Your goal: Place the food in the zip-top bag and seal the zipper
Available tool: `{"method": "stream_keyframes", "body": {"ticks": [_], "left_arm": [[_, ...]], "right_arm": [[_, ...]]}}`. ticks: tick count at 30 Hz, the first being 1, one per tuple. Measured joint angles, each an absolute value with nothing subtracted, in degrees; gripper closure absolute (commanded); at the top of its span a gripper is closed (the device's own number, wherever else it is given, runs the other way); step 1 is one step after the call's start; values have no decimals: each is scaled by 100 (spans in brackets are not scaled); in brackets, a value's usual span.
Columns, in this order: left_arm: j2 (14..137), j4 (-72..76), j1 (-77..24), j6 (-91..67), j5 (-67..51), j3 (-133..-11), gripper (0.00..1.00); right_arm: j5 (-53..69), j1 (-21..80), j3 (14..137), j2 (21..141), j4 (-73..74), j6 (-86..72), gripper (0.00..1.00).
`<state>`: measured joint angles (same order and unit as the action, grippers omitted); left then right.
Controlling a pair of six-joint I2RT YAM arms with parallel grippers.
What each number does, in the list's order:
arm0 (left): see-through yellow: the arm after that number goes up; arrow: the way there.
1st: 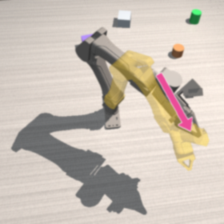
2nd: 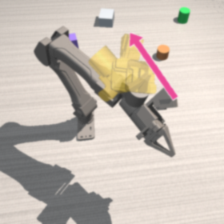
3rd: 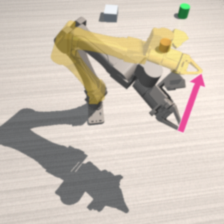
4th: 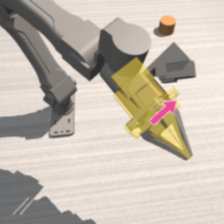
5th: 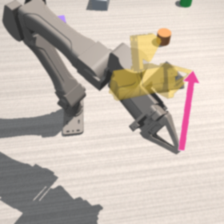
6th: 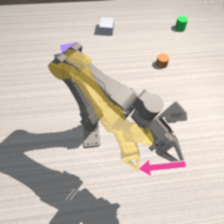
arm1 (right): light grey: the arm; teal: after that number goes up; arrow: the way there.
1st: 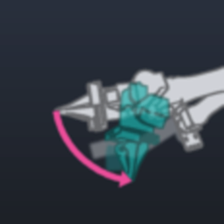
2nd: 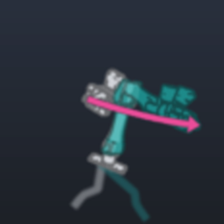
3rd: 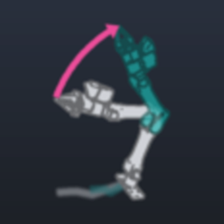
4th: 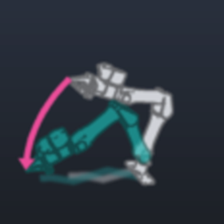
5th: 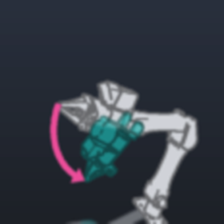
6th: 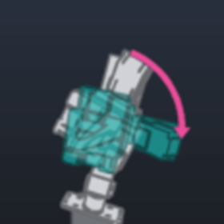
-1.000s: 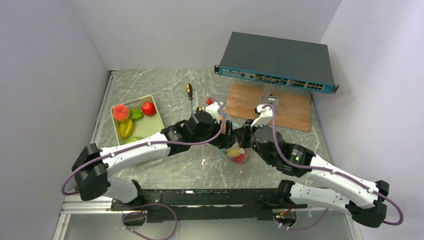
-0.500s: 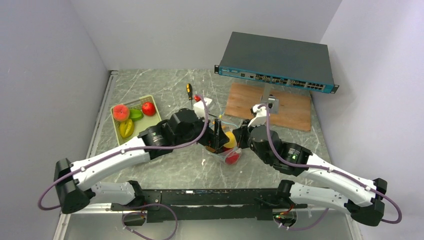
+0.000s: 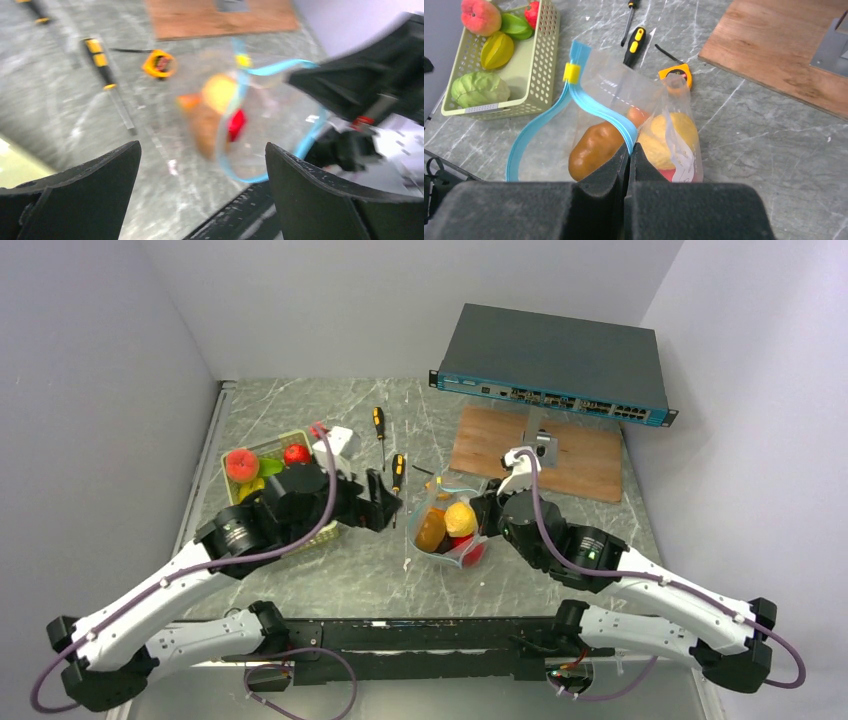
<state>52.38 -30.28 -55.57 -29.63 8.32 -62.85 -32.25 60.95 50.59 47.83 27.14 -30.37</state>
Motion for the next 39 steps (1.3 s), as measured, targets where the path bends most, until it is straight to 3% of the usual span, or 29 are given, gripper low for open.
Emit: {"method": "stream_keyframes", "body": {"ticks": [12, 23, 39], "left_arm": [[4512, -4176, -2729, -2451, 1688, -5734, 0], [6309, -3861, -615, -1400, 1809, -5734, 0], [8860, -3323, 510, -587, 2143, -7395, 2]], "right_arm": [[-3732, 6095, 5103, 4261, 3148, -2786, 100], [-3850, 6095, 5103, 4143, 3297, -2740, 100], [-3828, 6095, 5094, 3957, 3308, -2742, 100]]}}
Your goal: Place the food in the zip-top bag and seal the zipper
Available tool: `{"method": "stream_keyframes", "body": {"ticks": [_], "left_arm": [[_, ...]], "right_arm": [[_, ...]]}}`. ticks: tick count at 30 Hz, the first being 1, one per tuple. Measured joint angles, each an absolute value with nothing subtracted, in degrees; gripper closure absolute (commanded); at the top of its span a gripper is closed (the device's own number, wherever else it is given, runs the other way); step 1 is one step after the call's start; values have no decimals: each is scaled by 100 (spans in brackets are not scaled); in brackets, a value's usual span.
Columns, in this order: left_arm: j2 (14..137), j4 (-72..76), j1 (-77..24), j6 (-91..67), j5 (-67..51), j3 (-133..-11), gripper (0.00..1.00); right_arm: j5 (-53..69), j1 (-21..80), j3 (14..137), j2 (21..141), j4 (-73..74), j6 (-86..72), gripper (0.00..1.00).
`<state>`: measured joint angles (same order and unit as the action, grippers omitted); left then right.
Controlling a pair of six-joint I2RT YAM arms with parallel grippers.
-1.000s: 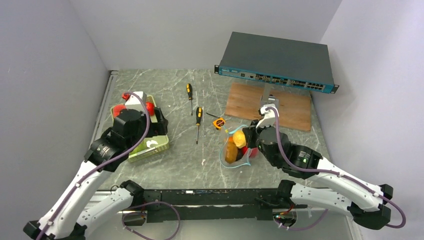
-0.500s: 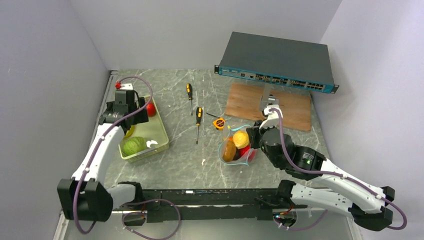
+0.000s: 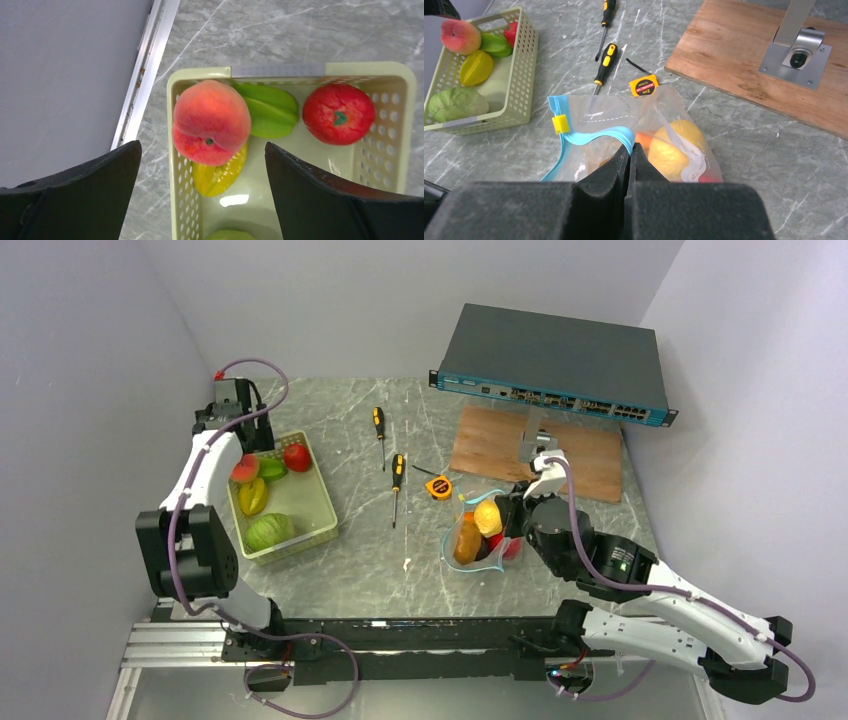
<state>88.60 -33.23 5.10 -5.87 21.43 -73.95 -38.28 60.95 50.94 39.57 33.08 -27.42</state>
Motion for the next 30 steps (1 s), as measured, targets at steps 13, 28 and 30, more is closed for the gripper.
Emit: {"method": "stream_keyframes", "body": {"ticks": [13, 28, 30], "left_arm": [[10047, -3063, 996, -397, 1715, -7631, 1], [10101, -3437, 1004, -390, 1627, -7762, 52], [9929, -3505, 985, -412, 1634, -7714, 55]], "right_arm": [[-3826, 6095, 5096, 4040, 3332, -2746, 100], [-3706, 6095, 5096, 4119, 3336, -2764, 100], [-3693, 6095, 5096, 4145, 3334, -2766, 100]]}}
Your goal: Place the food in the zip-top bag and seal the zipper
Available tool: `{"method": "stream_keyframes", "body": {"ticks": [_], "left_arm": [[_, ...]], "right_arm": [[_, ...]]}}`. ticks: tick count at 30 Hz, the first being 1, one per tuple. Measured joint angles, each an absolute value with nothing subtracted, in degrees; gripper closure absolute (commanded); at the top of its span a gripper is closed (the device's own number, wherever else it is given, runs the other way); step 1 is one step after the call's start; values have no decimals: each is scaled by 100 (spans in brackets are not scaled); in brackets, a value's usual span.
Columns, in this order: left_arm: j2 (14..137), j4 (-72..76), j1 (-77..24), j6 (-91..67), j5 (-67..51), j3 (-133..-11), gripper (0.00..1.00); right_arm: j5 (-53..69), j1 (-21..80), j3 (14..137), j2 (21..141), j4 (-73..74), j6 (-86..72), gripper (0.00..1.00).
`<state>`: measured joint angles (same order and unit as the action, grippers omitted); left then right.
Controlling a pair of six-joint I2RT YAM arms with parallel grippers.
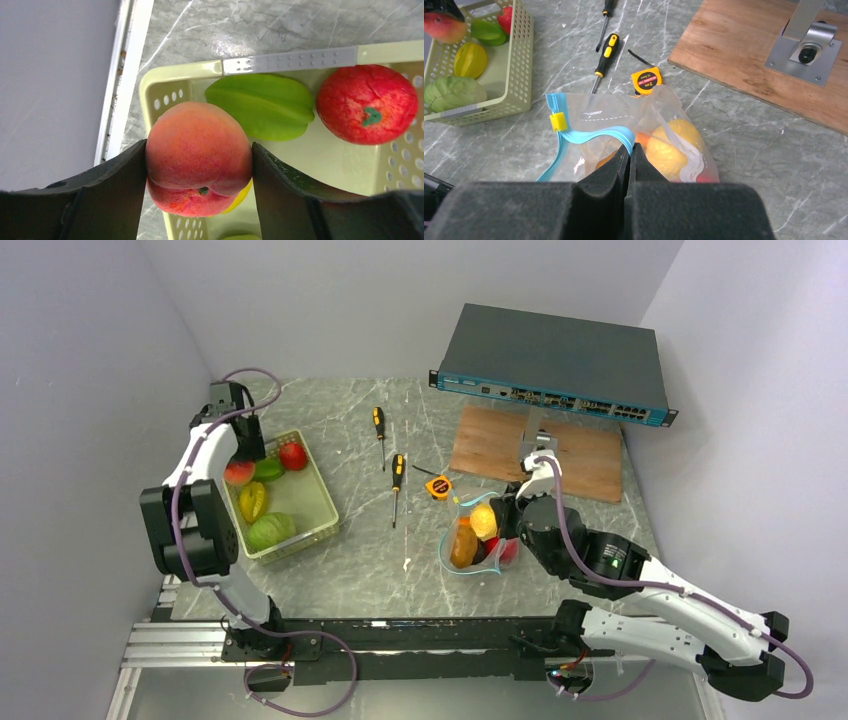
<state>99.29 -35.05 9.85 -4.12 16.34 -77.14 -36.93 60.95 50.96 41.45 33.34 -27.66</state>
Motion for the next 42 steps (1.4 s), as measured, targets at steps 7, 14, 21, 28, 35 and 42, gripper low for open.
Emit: {"method": "stream_keyframes", "body": {"ticks": [7, 14, 21, 28, 35, 42], "left_arm": [[8995, -3651, 582, -519, 1638, -7509, 63], [8075, -3800, -80, -803, 692, -7170, 69], [6361, -3662, -375, -1450, -1306, -5968, 69], [5065, -3074, -1212, -2355, -2825, -5400, 69], [4661, -2021, -2827, -3277, -3190, -5113, 70], [5227, -1463, -4624, -3387, -2609, -5203, 73]], "right_arm": [[-3632, 6095, 5096, 4198, 3330, -2766, 100], [-3542, 6095, 5096, 4248, 3280, -2764, 100], [-3380, 6095, 5096, 4451, 3122, -2762, 100], [-3186, 6095, 5096, 4659, 2919, -2762, 100], [-3048, 6095, 5096, 4790, 2779, -2762, 100], [-2950, 6095, 5096, 4829, 2724, -2764, 100]]}}
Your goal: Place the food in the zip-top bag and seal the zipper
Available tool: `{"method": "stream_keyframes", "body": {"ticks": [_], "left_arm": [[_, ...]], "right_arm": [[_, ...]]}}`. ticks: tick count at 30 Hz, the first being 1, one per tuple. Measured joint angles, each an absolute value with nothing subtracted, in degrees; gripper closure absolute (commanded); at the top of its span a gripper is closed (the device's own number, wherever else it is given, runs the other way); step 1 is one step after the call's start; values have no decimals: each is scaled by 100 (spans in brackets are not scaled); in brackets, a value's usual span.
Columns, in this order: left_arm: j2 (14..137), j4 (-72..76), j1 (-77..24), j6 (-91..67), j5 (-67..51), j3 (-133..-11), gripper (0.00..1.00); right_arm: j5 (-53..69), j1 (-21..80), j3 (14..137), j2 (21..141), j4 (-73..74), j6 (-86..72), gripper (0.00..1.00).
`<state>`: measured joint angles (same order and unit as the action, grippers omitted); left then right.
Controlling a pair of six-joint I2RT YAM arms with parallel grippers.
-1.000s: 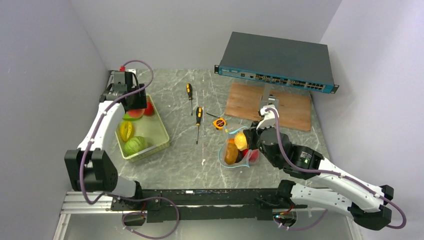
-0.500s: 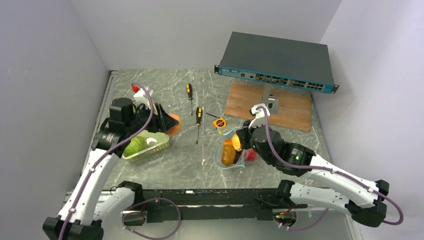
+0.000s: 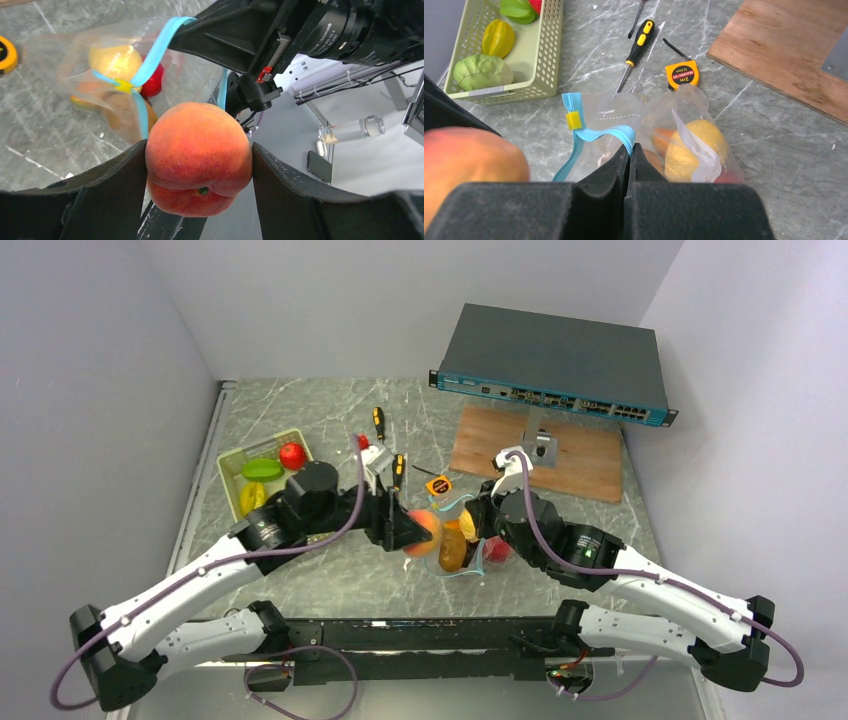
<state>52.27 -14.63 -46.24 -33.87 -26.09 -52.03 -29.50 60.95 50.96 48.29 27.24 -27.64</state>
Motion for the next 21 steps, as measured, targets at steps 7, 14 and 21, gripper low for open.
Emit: {"method": "stream_keyframes", "body": {"ticks": [7, 14, 21], "left_arm": [[6064, -1109, -5492, -3376, -1870, -5371, 67], [6869, -1168, -5732, -3256, -1358, -5979, 60], [7376, -1321, -5887, -3105, -1133, -6331, 24]], "right_arm": [[-2945, 6095, 5098, 4831, 2705, -2770, 100], [-2950, 6095, 5098, 4799, 2692, -2812, 100], [-2969, 6095, 5098, 4772, 2692, -2818, 100]]}}
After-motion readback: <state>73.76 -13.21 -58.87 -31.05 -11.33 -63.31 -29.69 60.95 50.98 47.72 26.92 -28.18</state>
